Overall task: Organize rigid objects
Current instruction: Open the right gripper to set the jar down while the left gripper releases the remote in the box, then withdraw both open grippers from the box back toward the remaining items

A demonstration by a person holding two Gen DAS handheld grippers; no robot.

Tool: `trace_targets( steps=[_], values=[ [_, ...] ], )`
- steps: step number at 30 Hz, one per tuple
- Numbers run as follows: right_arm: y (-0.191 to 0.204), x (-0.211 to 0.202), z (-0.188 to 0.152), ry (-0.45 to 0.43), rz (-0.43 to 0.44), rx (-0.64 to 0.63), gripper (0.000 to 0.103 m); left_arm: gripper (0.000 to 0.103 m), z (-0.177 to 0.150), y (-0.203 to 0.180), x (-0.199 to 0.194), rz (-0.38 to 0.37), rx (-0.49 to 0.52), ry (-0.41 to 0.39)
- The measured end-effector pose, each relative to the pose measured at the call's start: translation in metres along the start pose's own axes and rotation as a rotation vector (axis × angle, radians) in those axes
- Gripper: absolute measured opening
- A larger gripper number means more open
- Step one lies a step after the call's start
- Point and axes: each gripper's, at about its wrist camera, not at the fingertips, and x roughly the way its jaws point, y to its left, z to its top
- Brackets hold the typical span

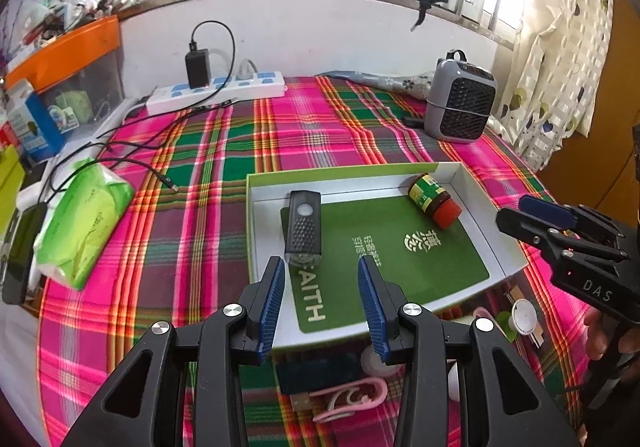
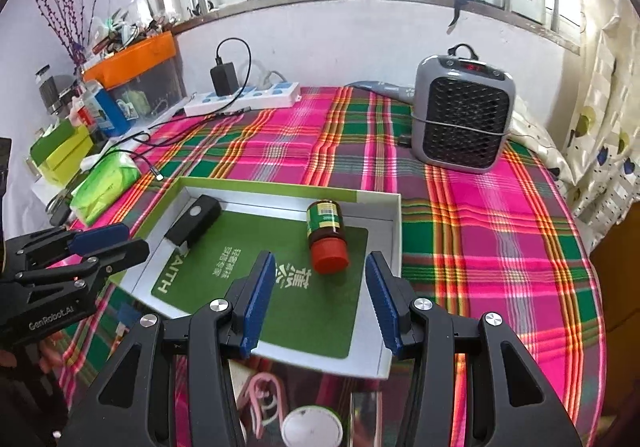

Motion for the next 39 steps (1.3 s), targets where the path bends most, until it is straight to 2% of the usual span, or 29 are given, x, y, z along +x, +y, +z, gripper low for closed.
trace_targets(
  steps=[14, 26, 31, 39],
  values=[
    [-0.011, -0.036, -0.032, -0.036, -0.043, 0.05, 0.048, 0.037, -0.029, 0.018, -0.027, -0.038, -0.049, -0.02],
    [-0.021, -0.057, -0.07, -0.028, -0.108, 0.084, 0.048, 0.037, -0.062, 0.021, -0.031, -0.114, -0.057, 0.028],
    [-0.022, -0.06, -0.088, -0.009, -0.131, 0.077, 0.048, 0.037, -0.074, 0.017, -0.029, -0.12, -0.047, 0.053],
    [-0.028, -0.056, -0.11, 0.033, -0.105, 0.099, 0.048, 0.037, -0.087, 0.008, -0.021, -0.136, -0.046, 0.092]
  ],
)
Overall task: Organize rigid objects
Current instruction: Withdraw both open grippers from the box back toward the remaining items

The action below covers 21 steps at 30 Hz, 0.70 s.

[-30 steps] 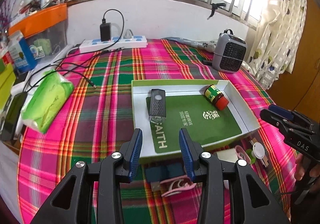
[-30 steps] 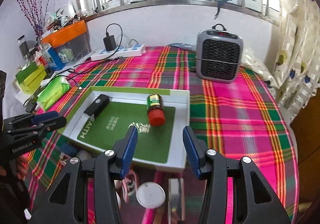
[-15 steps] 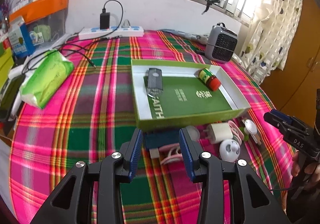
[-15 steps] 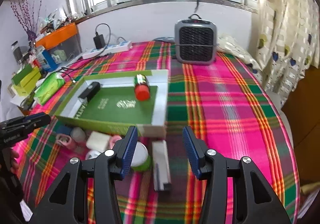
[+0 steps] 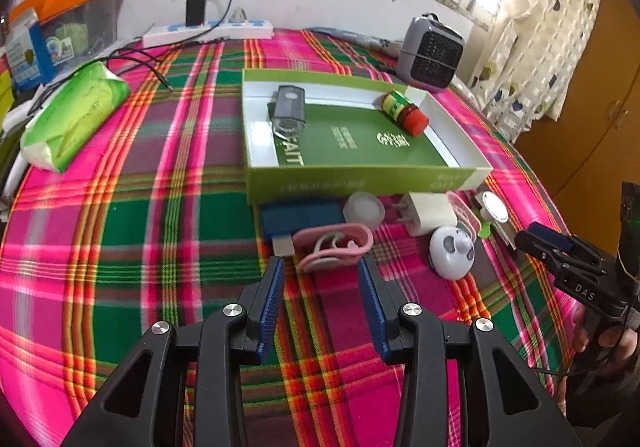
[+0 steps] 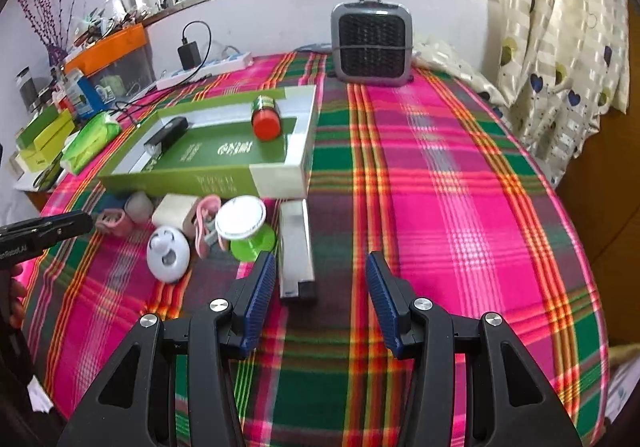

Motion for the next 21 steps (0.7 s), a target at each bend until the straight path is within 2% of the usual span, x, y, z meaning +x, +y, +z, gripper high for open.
trace_targets(
  steps=[7, 16, 21],
  values=[
    [0.004, 0.016, -0.002, 0.042, 0.029, -0.021, 0.048, 0.037, -0.003, -0.005, 0.009, -0.009, 0.0, 0.029],
    [0.01, 0.029, 0.006, 0.076, 0.001, -0.081, 0.048, 0.037, -0.006, -0.019, 0.011, -0.031, 0.025, 0.042],
    [0.013, 0.031, 0.007, 0.079, -0.015, -0.11, 0.048, 0.037, -0.012, -0.035, 0.012, -0.062, 0.072, 0.055]
  ],
)
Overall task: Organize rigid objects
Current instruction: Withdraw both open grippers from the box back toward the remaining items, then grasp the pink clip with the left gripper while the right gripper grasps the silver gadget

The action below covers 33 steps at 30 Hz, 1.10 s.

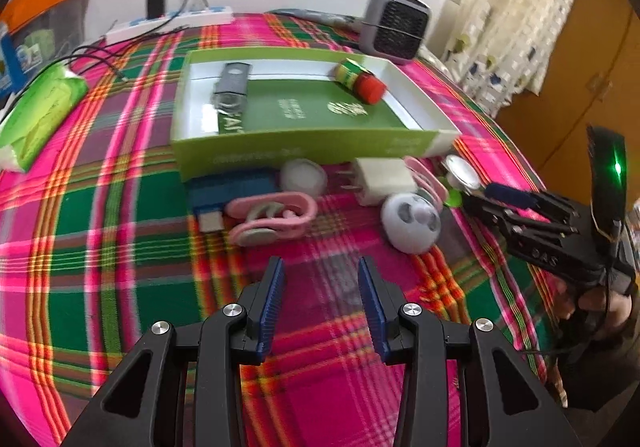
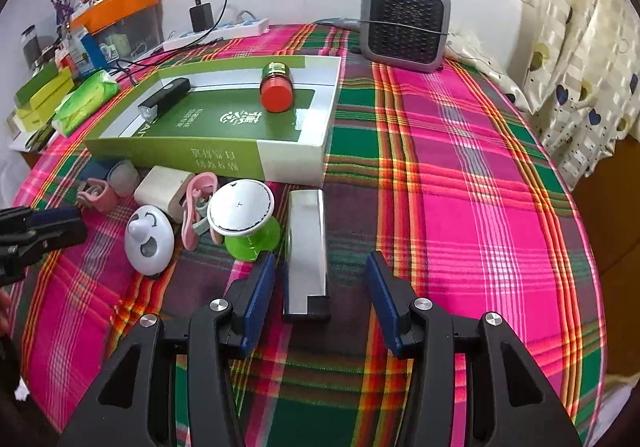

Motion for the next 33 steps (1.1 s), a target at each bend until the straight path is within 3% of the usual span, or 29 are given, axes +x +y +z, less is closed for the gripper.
trace_targets(
  steps=[6, 14, 19, 33],
  values=[
    [-0.001, 0.0, -0.001, 0.0, 0.002, 0.002, 0.048, 0.037, -0.004, -0.009, -0.004, -0.024, 0.028, -0.013],
    [-0.001, -0.001, -0.001, 0.0, 0.0, 0.001, 0.048, 0.037, 0.008, 0.019, -0.015, 0.106, 0.007, -0.077],
    [-0.001, 0.0, -0.001, 0.0, -0.003, 0.004, 0.048, 0.037, 0.014, 0.027, -0.007, 0.086, 0.011, -0.064],
    [0.001, 0.001, 0.003, 0.001, -0.021, 0.022, 0.048, 0.037, 0.003, 0.003, -0.004, -0.074, 0.084, -0.026]
  ],
)
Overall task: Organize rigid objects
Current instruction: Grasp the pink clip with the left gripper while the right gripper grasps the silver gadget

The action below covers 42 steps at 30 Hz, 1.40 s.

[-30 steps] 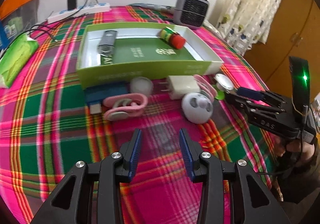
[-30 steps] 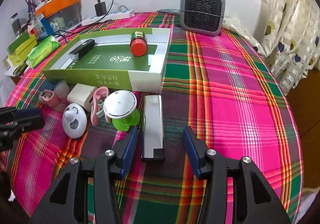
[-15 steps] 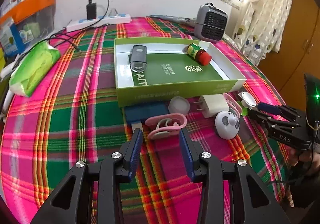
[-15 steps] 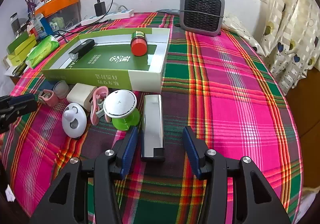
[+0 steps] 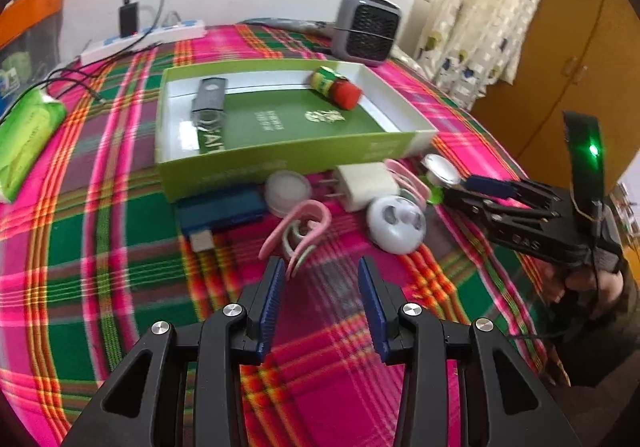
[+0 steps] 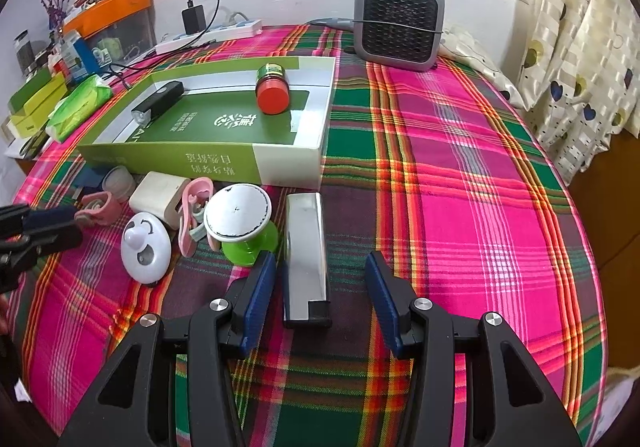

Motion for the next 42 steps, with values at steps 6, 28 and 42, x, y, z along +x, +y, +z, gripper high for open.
trace_targets(
  steps=[6, 28, 42],
  values=[
    [0.0, 0.0, 0.0, -0.001, -0.001, 0.003, 0.048, 0.037, -0.002, -0.01, -0.002, -0.004, 0.046, -0.007],
    [-0.001, -0.001, 0.0, -0.001, 0.002, 0.009, 0.048, 0.037, 0.019, -0.002, 0.027, 0.128, 0.075, 0.026],
    [-0.001, 0.0, 0.0, -0.001, 0.006, 0.006, 0.048, 0.03, 0.019, 0.0, 0.027, 0.148, 0.05, 0.014]
  ],
)
